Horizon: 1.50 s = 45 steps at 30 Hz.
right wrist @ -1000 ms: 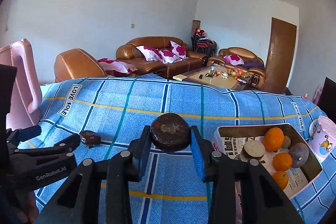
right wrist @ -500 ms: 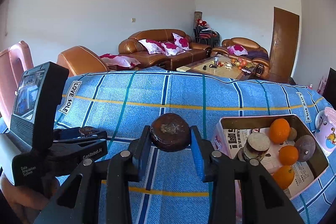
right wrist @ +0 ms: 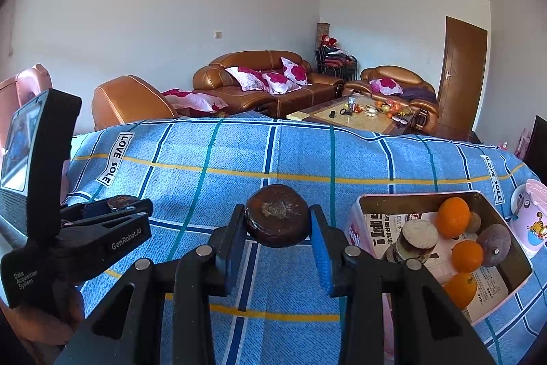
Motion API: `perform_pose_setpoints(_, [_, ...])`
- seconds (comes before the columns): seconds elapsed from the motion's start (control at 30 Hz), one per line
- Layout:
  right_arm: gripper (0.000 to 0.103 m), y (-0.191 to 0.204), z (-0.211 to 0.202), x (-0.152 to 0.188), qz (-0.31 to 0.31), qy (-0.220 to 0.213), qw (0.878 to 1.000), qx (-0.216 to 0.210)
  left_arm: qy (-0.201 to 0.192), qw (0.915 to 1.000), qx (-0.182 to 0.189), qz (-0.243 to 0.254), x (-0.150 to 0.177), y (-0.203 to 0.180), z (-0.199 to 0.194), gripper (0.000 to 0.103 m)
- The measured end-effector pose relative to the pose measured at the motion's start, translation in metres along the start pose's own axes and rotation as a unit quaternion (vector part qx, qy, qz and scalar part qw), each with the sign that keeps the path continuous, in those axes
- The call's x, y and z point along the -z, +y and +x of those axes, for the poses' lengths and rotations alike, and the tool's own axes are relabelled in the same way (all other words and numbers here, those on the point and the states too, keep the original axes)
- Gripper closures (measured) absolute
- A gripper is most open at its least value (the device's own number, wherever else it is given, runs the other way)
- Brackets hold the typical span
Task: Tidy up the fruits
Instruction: 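Carry both brown cakes over the pink tin with both tools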
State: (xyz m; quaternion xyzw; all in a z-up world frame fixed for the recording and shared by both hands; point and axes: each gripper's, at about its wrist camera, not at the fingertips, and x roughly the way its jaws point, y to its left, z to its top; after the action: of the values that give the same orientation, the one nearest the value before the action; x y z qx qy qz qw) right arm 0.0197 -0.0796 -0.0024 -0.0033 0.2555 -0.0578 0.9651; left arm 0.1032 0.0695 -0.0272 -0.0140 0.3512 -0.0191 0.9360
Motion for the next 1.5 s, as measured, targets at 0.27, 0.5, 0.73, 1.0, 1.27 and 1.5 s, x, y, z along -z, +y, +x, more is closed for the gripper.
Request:
perform_pose_setpoints(0.27, [0.064, 0.001, -0.005, 0.0, -0.004, -0.01, 1.0, 0.003, -0.042, 0.9988, -0.021, 0.011, 0.007, -0.002, -0.018, 0.058])
perform_pose_setpoints(0.5, [0.064, 0.002, -0.014, 0.003, -0.01, -0.018, 1.0, 0.006, -0.056, 0.998, -0.028, 0.011, 0.013, -0.005, -0.031, 0.058])
perform_pose_setpoints(0.73, [0.064, -0.002, -0.021, 0.007, -0.009, -0.02, 1.0, 0.009, -0.071, 0.9969, -0.032, 0.012, 0.021, -0.008, -0.042, 0.058])
perform_pose_setpoints(1.0, [0.064, -0.005, -0.034, 0.013, -0.012, -0.027, 0.999, 0.013, -0.091, 0.995, -0.037, 0.021, 0.035, -0.017, -0.062, 0.058])
perform_pose_setpoints(1.27, [0.064, -0.015, -0.047, 0.021, -0.015, -0.032, 0.999, 0.016, -0.102, 0.9935, -0.042, 0.027, 0.044, -0.028, -0.076, 0.058])
perform_pose_setpoints(1.5, [0.064, -0.025, -0.056, 0.025, -0.012, -0.033, 0.999, 0.019, -0.101, 0.9937, -0.038, 0.028, 0.051, -0.036, -0.082, 0.058])
